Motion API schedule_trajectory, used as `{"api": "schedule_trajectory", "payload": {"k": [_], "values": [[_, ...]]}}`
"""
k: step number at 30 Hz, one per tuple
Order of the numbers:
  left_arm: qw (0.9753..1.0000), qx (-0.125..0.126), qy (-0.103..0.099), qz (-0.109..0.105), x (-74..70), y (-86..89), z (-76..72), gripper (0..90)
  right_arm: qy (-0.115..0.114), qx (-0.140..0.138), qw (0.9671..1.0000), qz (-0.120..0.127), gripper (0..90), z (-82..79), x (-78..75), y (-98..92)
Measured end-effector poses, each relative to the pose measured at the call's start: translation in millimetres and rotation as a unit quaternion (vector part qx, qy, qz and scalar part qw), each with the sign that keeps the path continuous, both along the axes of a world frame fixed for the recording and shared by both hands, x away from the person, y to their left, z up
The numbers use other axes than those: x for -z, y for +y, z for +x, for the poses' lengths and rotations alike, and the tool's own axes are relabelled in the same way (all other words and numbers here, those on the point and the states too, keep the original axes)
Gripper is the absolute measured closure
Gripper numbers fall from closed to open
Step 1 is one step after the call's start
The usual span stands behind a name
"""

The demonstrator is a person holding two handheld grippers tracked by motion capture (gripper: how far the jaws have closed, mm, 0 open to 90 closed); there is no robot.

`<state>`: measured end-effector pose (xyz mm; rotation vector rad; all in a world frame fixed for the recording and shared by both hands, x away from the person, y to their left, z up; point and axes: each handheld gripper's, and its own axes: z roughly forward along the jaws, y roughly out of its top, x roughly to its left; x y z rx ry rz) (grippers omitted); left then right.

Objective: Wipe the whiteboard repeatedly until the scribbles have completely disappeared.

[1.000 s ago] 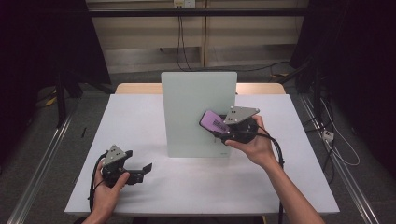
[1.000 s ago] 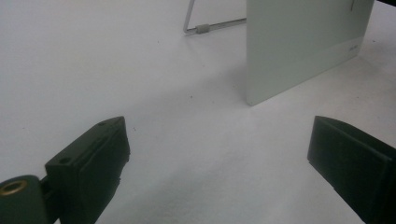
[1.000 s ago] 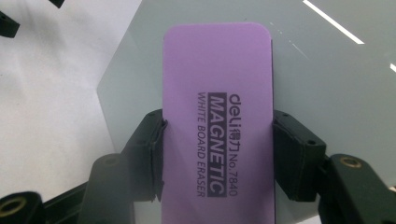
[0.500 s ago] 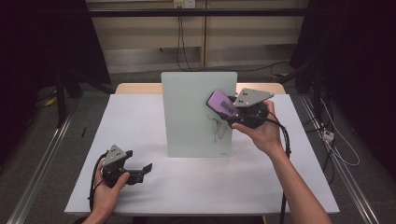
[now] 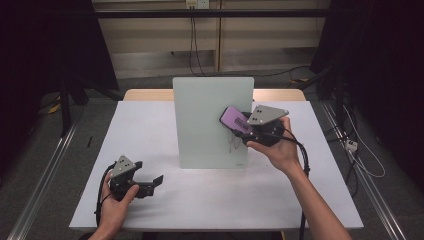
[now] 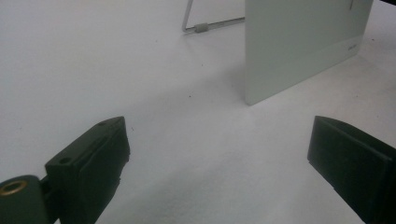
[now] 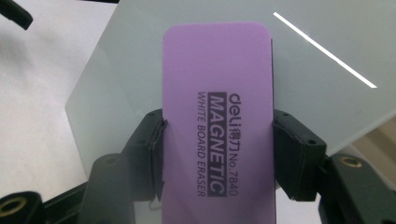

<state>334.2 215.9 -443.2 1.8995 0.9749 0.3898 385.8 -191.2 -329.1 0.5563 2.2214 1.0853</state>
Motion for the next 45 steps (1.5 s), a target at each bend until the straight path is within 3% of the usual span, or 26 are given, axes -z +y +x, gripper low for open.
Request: {"api": "schedule_trajectory", "payload": {"k": [12,28,33,45], "values": [[1.0,0.001,-0.001,0.0,0.0,-0.2,-0.1,5.4,0.017,-0.01,0.9998,-0.004,41.8,-7.6,22.0,1.4],[1.0,0.0,-0.002,0.001,-0.6,0.7,-0.2,5.4,0.04,-0.031,0.9984,-0.025,41.7,-8.9,33.7,13.6],[1.0,0.001,-0.002,0.001,-0.4,0.1,0.0,5.4,0.044,-0.031,0.9983,-0.023,41.6,-7.7,32.5,14.5],[1.0,0.001,-0.002,0.002,-0.5,1.0,0.0,5.4,0.018,-0.025,0.9994,-0.017,41.6,0.5,11.0,23.0]]}}
